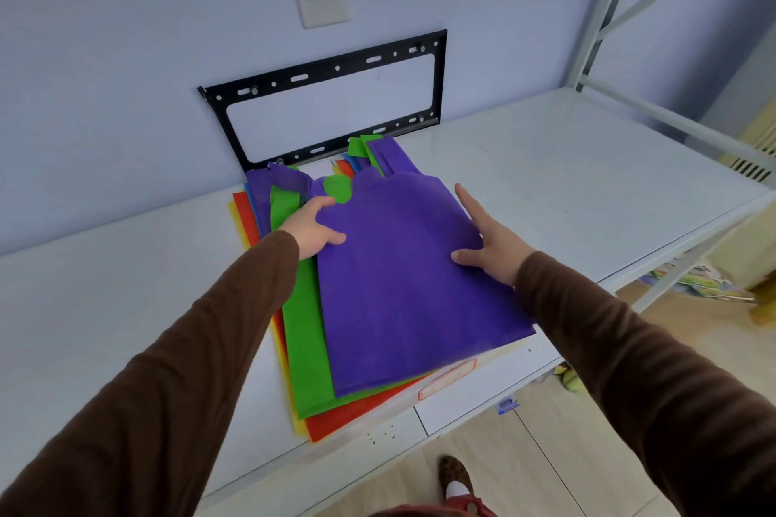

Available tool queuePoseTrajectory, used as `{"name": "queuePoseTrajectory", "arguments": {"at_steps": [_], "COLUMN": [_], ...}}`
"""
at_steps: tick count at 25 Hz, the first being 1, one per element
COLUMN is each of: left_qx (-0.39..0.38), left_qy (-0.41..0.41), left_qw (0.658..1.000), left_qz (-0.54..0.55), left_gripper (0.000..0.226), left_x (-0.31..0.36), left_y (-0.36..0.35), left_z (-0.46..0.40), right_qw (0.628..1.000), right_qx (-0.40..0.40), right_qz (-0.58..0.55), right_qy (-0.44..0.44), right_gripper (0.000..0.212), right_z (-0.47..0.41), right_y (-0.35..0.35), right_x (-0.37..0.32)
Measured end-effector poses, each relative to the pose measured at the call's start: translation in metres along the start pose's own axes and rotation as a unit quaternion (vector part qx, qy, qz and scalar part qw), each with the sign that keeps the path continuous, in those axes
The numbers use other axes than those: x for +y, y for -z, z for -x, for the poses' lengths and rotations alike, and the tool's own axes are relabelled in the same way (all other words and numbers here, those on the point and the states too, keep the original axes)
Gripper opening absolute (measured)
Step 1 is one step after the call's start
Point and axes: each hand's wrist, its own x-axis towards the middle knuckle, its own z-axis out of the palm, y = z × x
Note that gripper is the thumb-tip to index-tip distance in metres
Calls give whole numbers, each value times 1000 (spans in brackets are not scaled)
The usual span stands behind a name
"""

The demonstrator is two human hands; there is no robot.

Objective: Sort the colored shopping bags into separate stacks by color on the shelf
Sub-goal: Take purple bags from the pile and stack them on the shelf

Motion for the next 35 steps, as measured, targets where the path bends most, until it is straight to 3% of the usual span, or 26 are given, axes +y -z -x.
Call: {"name": "queuePoseTrajectory", "arguments": {"at_steps": [2, 5, 8, 11, 18, 24, 27, 32, 35], "left_qx": [-13, 20, 24, 41, 88, 117, 83, -5, -23], "left_qy": [-30, -62, -101, -167, -254, -319, -266, -69, -11], "left_qw": [999, 998, 992, 985, 962, 939, 957, 989, 992], "left_qz": [-32, 18, 65, 17, -56, 46, 75, 134, 127], "left_gripper": [59, 63, 77, 87, 97, 104, 100, 100, 101], "left_x": [-3, -3, 11, 47, 221, 383, 393, 307, 269], "left_y": [-3, -9, -16, -31, -120, -153, -201, -316, -357], "left_z": [-1, -2, -10, -30, -93, -133, -156, -205, -221], "right_qw": [999, 995, 997, 999, 992, 984, 992, 993, 986], "right_qx": [-31, -99, -73, -8, 113, 157, 117, 35, 14], "right_qz": [-11, -18, -19, -28, 52, 31, 29, 96, 124], "right_qy": [-4, -30, -5, 13, 16, 80, 39, -63, -113], "right_gripper": [78, 70, 77, 80, 80, 82, 79, 71, 63], "right_z": [9, 22, 25, 12, -37, -70, -85, -106, -108], "right_y": [7, 14, 29, 66, 244, 428, 467, 449, 433], "right_x": [14, 31, 39, 49, 74, 69, 109, 227, 274]}}
